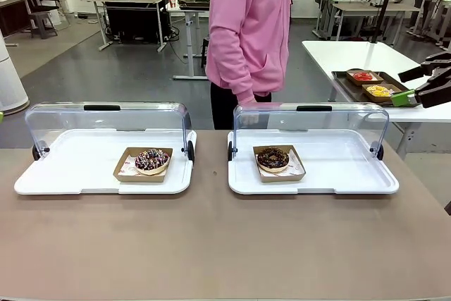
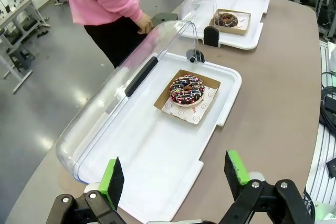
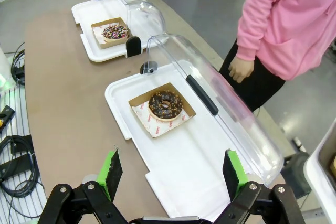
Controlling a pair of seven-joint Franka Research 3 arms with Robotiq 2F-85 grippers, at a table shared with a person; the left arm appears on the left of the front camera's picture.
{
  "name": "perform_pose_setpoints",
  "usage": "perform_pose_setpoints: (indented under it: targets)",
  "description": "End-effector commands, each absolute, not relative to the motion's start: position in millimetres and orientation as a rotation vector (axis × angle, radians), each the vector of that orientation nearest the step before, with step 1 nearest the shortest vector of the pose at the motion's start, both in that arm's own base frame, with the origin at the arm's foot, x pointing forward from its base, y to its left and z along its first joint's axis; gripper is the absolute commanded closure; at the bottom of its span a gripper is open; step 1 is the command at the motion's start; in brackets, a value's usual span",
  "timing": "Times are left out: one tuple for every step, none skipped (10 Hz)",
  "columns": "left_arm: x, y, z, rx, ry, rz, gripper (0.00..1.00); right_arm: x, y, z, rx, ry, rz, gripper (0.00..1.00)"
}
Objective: Provide the desired donut to the person.
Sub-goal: Place the picked Paper togo box onto the Handle tray extended by the person.
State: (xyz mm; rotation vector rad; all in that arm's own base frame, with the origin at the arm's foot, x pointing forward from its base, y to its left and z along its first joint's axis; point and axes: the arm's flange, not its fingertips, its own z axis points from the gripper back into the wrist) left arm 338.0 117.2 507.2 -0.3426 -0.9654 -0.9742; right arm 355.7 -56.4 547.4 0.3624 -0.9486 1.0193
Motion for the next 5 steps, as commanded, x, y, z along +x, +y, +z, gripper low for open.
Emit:
perform_pose_setpoints:
  targets:
    - [346,119,505,-0.334,-0.978,-0.979,0.0,356,-56,546,0.37,-0.951,1.021,0.0]
    - [348,118,508,-0.323,-0.988,-0.968,0.0,356,-56,546,0.37,-0.951,1.021,0.0]
    - [353,112,509,-0.338,-0.95,-1.008,0.0,356,-56,546,0.37,-0.951,1.021,0.0]
    - [341,117,506,-0.342,-0.959,-0.973,0.0,356,-56,546,0.37,-0.951,1.021,0.0]
    - [341,117,506,-0.342,-0.959,-0.973,0.0,356,-56,546,0.37,-0.951,1.021,0.0]
